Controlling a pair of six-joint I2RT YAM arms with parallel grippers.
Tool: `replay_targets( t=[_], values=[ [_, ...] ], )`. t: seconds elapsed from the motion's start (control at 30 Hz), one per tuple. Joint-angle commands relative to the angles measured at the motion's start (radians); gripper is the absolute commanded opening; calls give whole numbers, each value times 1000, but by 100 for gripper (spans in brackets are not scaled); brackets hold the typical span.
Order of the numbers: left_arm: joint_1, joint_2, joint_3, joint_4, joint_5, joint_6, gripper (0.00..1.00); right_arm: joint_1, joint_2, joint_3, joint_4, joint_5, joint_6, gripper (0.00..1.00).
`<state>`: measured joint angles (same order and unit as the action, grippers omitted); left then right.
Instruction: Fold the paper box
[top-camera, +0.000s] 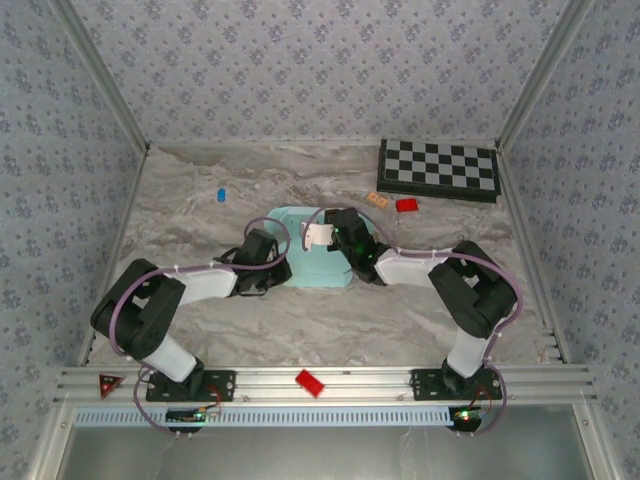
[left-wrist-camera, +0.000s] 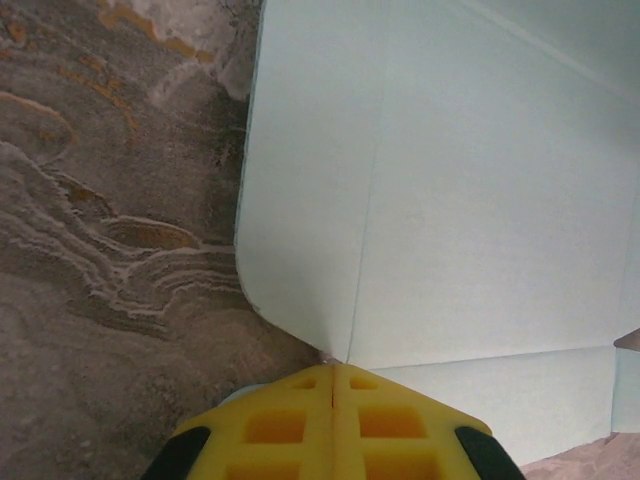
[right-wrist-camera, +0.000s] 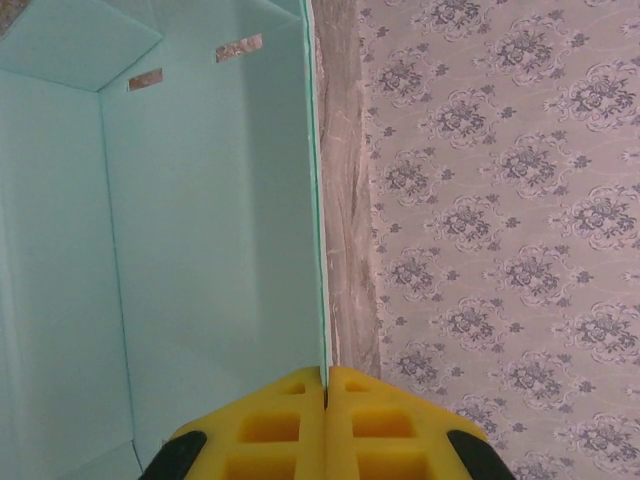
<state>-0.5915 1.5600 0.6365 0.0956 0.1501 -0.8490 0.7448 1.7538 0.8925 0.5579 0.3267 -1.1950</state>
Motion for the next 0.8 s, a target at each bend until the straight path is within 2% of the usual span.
replay_targets(
  t=[0.0, 0.1, 0.17, 0.27, 0.53, 0.77],
  values=[
    [-9, -6, 43, -51, 22, 21, 0, 9, -3, 9, -27, -8, -4, 0],
    [-9, -52, 64, -101, 5, 48, 6, 2, -10, 24, -48, -21, -2, 0],
    [-7, -97, 78, -151, -19, 73, 23, -4, -15, 40, -78, -31, 6, 0],
    [2, -173, 99, -223, -56, 115, 37, -12, -20, 58, -111, -47, 21, 0],
    [142, -310, 148, -392, -107, 223, 52, -35, -31, 100, -224, -95, 60, 0],
    [314, -271, 193, -422, -47, 289, 59, -46, -32, 141, -311, -123, 95, 0]
  ],
)
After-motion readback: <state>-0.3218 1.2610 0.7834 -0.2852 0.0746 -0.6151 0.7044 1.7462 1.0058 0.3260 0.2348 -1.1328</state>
